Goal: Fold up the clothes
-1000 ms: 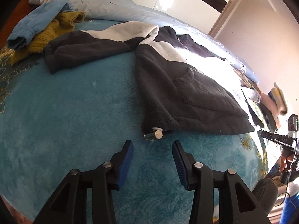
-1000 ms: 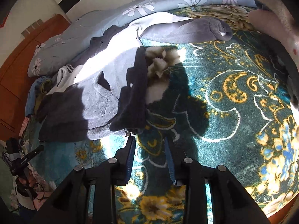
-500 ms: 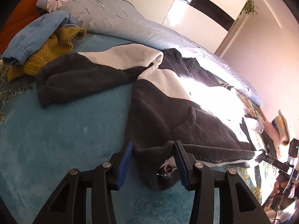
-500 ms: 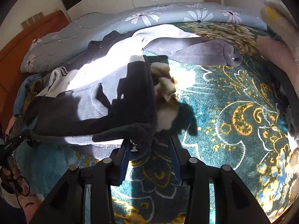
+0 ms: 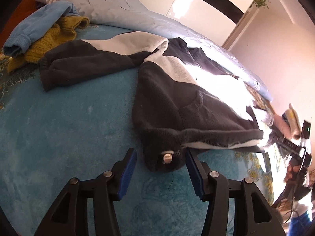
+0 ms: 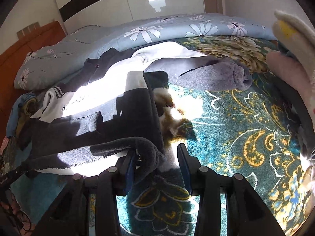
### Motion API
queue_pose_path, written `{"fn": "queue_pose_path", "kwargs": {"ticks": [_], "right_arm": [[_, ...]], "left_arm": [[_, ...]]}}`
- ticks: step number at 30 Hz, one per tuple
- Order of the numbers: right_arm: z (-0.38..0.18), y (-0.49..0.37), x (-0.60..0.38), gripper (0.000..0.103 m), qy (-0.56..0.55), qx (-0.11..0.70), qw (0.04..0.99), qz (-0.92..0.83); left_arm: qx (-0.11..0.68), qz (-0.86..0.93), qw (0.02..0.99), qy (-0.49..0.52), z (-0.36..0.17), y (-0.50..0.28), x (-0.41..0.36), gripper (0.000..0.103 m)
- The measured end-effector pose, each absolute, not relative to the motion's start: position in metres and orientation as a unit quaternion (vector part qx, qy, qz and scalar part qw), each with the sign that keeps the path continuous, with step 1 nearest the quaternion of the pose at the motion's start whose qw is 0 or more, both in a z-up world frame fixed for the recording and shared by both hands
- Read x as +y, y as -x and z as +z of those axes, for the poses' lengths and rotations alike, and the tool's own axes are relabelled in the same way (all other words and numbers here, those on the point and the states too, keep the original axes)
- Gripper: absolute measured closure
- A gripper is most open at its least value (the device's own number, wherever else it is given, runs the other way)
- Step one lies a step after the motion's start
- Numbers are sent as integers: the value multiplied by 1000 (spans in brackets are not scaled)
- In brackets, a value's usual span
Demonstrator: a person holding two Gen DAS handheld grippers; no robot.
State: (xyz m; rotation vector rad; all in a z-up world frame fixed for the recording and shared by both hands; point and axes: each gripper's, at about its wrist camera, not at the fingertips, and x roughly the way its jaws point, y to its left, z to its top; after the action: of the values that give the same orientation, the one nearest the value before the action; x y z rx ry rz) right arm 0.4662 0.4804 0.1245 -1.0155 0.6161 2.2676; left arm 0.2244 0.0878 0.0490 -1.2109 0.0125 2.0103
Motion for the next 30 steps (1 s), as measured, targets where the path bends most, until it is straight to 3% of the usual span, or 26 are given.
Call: {"fn": "queue_pose_path", "kwargs": {"ticks": [4, 10, 13, 21, 30], "right_arm": [[127, -461, 481, 61, 374, 242, 287, 848], [132, -462, 480, 61, 366, 241, 290, 851], [131, -464, 480, 61, 365, 242, 292, 850], [153, -482, 460, 61, 332, 201, 330, 861], [92, -501, 464, 61, 408, 263, 309, 818]], "left_arm": [[44, 803, 371, 464, 45, -234, 89, 46], [16, 820, 343, 457, 45, -222, 99, 48], [11, 836, 336, 434, 61, -224, 93, 84], [23, 863, 330, 382, 97, -233, 79, 85], [13, 821, 325, 469, 36, -225, 70, 83]]}}
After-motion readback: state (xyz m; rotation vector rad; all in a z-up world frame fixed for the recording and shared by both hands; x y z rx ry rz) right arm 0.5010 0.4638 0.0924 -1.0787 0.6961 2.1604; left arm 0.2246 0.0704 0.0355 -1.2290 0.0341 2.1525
